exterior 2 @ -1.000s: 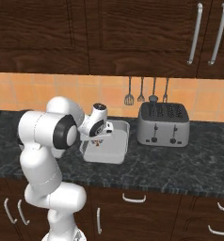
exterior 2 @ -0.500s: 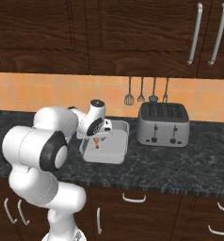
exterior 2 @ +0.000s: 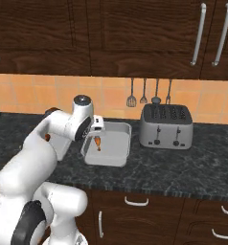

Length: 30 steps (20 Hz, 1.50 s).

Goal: Place one sweet potato and one chicken drumstick in each tupperware on the nearby counter, to pack two identical lunches.

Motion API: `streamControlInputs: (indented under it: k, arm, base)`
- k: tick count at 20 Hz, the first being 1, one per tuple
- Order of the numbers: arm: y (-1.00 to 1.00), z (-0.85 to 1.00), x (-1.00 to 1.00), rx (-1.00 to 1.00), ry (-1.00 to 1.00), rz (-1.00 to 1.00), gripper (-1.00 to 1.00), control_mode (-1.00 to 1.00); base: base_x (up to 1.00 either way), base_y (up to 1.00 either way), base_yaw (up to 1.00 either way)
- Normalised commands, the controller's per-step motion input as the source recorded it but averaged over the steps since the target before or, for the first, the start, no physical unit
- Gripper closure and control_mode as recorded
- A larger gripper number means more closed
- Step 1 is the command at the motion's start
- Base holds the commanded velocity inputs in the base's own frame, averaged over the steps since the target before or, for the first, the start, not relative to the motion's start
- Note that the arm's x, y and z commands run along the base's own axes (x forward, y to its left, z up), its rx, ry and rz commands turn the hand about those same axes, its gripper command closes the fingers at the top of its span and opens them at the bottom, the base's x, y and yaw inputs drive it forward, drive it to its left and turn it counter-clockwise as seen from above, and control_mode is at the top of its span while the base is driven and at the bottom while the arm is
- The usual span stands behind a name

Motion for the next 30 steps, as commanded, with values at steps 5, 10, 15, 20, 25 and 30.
streamControlInputs:
  k: [5,10,15,20,25,30]
  arm:
    - [0.03,0.72,-0.98,0.0,-0.17,-0.15,-1.0,-1.0]
    - [0.02,0.61,-1.0,-0.02,-0.17,-0.17,-1.0,-1.0]
    - [0.0,0.66,-1.0,0.0,-0.14,-0.1,-1.0,-1.0]
    - [-0.02,0.31,-0.6,0.0,-0.05,-0.04,-1.0,1.0]
    - [0.0,0.0,0.0,0.0,0.0,0.0,-1.0,1.0]
    - [0.0,0.0,0.0,0.0,0.0,0.0,-1.0,1.0]
  base:
    - [0.0,0.0,0.0]
    - [0.0,0.0,0.0]
    - [0.0,0.0,0.0]
    - [-0.4,-0.11,0.0]
    - [-1.0,-0.8,-0.09]
    - [-1.0,-1.0,-0.04]
